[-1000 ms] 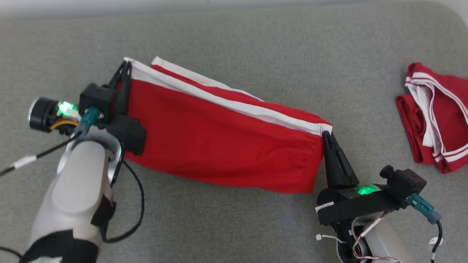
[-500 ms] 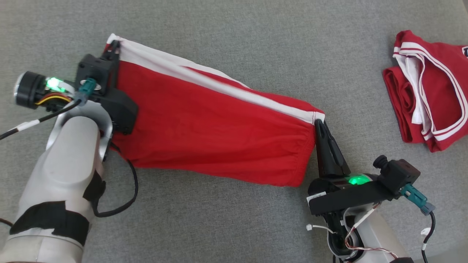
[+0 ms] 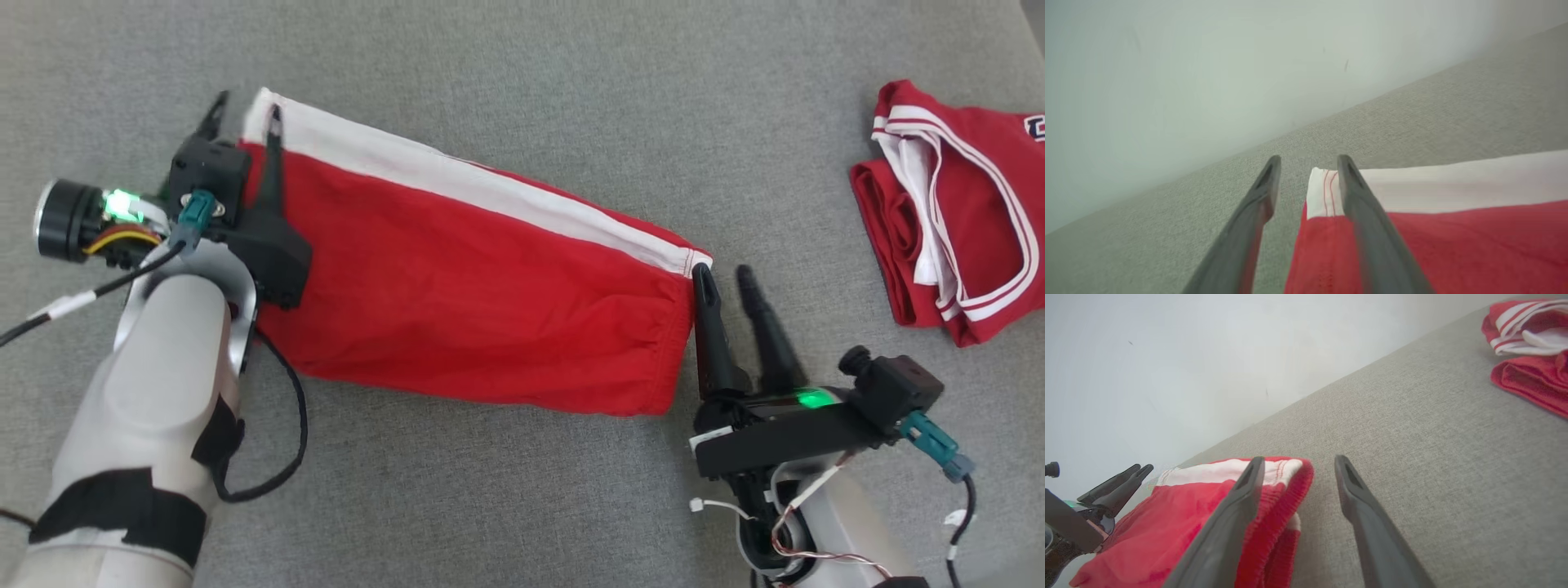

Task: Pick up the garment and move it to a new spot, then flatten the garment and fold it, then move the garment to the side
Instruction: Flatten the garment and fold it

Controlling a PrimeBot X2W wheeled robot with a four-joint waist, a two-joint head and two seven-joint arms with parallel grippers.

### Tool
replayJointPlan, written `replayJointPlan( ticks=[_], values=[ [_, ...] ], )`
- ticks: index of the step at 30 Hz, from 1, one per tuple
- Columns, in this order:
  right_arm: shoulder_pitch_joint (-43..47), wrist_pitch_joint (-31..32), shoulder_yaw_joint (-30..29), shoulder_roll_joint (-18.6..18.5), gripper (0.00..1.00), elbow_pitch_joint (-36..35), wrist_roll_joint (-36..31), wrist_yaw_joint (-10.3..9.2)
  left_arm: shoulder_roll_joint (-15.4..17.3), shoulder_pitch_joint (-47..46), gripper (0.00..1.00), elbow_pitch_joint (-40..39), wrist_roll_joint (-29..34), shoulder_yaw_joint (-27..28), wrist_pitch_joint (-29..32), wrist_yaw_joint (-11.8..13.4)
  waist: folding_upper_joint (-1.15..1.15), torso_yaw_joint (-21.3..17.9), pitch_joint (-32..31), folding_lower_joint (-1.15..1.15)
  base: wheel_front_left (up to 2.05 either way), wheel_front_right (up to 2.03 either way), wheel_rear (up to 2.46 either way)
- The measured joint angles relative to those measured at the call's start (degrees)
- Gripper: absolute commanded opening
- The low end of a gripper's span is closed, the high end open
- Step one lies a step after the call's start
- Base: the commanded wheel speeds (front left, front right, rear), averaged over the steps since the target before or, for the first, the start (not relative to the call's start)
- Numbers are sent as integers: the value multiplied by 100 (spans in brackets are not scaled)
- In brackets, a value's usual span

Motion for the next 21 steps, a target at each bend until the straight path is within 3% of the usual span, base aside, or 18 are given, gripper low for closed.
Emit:
replayJointPlan(
  ticks=[10,16,21],
  values=[
    [446,0,-804,-2,100,-144,-699,0,-177,660,100,-91,-453,213,0,-134,-1,87,-481,-1,0,0,0],
    [692,0,-1284,-5,100,-199,-849,0,-226,787,100,391,-609,209,0,-255,-1,177,-742,-1,0,0,0],
    [760,0,-1318,0,100,-185,-896,0,-265,765,100,899,-720,234,147,-259,-1,241,-887,-1,0,0,0]
  ],
)
